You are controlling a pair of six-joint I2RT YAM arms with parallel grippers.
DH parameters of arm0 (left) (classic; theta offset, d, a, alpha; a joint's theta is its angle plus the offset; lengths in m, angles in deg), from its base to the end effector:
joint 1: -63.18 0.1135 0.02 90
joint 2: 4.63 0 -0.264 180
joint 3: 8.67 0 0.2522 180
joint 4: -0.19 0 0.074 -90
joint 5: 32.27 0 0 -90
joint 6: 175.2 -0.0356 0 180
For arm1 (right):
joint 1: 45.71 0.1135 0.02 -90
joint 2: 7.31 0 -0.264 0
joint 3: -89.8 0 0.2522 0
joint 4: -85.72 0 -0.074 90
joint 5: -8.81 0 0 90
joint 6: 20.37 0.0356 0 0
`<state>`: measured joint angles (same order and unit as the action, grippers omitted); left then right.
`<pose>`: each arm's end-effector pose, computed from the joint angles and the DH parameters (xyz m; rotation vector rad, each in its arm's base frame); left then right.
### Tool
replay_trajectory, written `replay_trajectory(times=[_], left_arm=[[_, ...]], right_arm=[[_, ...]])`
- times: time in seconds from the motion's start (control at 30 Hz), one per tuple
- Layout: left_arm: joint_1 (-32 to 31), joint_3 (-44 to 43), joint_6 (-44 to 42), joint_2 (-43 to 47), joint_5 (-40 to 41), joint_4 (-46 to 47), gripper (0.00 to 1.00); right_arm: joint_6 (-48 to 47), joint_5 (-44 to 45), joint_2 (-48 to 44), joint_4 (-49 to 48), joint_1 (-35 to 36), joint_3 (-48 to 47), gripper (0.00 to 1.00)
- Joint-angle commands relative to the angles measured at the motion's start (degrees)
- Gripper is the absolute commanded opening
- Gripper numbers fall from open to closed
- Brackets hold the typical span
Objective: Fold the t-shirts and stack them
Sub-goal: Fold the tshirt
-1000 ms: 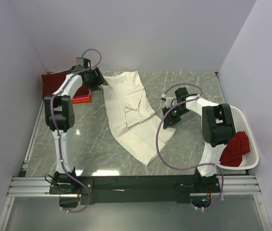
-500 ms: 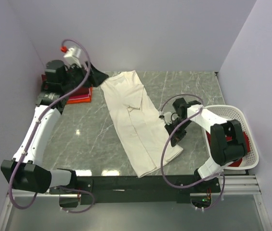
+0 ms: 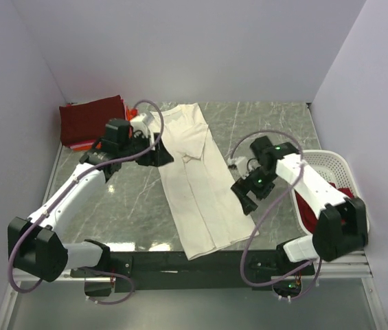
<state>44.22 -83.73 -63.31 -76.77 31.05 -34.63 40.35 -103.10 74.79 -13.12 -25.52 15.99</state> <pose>0.2603 -0.1063 0.3217 0.2313 2.1865 -0.9070 0.2153 0.0933 0.2316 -1.2771 2.7655 0.5866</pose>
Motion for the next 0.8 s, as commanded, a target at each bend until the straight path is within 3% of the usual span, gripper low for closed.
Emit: replay_trajectory(times=[0.0,0.1,0.13,0.27,0.3,0.33,0.4,0.47,0.63,0.77], left_arm=[[-5.11,1.7,-4.21,3.32,1.09,0.58,0.77],[-12.22,5.04,-7.2,6.21,2.06,1.37,0.77],[-16.59,6.35,-8.08,7.35,2.33,2.76,0.77],[-27.6,14.08,-9.23,14.38,5.84,5.85,0.81],[-29.88,14.88,-8.71,14.92,6.89,6.12,0.81],[-34.43,15.5,-8.36,15.36,9.34,5.86,0.81],[-39.55,16.03,-6.7,14.84,14.17,4.54,0.8],[-48.07,16.21,-5.55,12.12,22.34,3.75,0.79],[-63.01,16.3,-2.91,2.12,36.51,2.86,0.76],[-67.61,16.83,-2.12,-3.52,40.82,6.11,0.73]], right_arm=[[-4.29,1.79,-7.64,-0.76,-3.65,-6.37,1.0],[-9.38,-0.76,-12.74,-6.64,-3.93,-5.45,1.0],[-10.96,-1.9,-17.81,-13.19,-3.93,-3.69,1.0],[-18.79,-7.53,-33.21,-35.53,-3.84,13.96,1.0],[-22.45,-13.36,-34.8,-36.54,-3.84,17.22,1.0],[-31.97,-15.86,-32.64,-27.93,-3.84,16.38,0.98],[-40.55,-21.74,-26.95,-13.87,-3.84,13.49,0.88],[-52.95,-24.49,-24.46,-7.31,-3.84,14.08,0.87],[-55.89,-20.54,-26.11,-9.65,-3.75,20.32,0.87],[-55.36,-21.76,-27.09,-9.65,-3.75,20.76,0.87]])
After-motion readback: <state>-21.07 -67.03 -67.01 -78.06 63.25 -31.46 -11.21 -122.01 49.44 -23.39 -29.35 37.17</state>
